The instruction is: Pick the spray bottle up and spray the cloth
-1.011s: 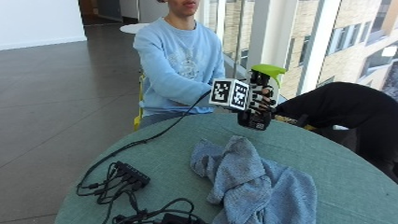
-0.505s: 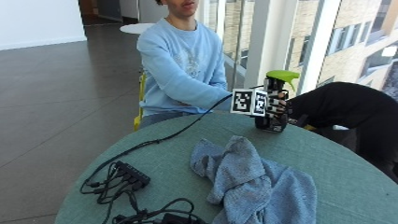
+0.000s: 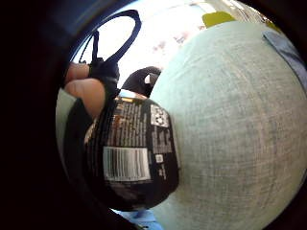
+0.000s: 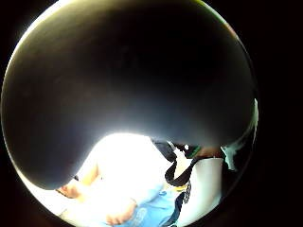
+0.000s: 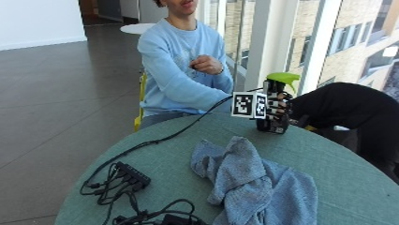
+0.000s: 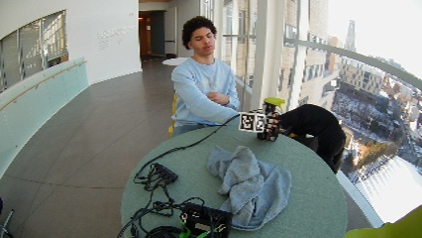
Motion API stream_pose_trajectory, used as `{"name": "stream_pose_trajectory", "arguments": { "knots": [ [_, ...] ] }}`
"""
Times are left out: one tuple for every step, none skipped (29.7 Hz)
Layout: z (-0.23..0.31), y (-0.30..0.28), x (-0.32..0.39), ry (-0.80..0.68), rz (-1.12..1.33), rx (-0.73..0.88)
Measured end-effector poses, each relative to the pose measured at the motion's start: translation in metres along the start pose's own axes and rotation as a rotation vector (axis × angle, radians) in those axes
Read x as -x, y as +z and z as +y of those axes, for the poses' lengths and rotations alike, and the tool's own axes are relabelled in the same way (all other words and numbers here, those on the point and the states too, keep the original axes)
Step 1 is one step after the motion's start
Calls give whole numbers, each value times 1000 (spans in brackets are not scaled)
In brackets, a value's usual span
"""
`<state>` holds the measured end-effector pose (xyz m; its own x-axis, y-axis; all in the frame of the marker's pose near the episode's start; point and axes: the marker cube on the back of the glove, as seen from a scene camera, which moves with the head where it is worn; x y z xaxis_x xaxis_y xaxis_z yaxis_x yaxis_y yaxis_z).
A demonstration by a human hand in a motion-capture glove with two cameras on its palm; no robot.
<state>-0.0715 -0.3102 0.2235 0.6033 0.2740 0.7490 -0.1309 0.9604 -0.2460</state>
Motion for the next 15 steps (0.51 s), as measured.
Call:
{"name": "stream_pose_trajectory", "arguments": {
  "knots": [
    [1, -2, 1, -7, 0, -5],
    [2, -5, 2, -15, 0, -13],
    [3, -7, 3, -23, 2, -21],
    [4, -9, 4, -31, 8, -29],
    [5, -11, 4, -38, 18, -36],
    [7, -14, 5, -44, 30, -41],
    [9, -17, 5, -50, 42, -46],
    [11, -20, 6, -54, 55, -50],
    [13, -23, 6, -57, 65, -53],
    [15, -27, 6, -60, 74, -56],
    [17, -31, 6, -63, 81, -58],
    [19, -35, 6, -65, 86, -59],
    [21, -38, 6, -66, 88, -60],
    [22, -41, 7, -67, 89, -60],
    [23, -42, 7, -68, 89, -60]
  ]
}}
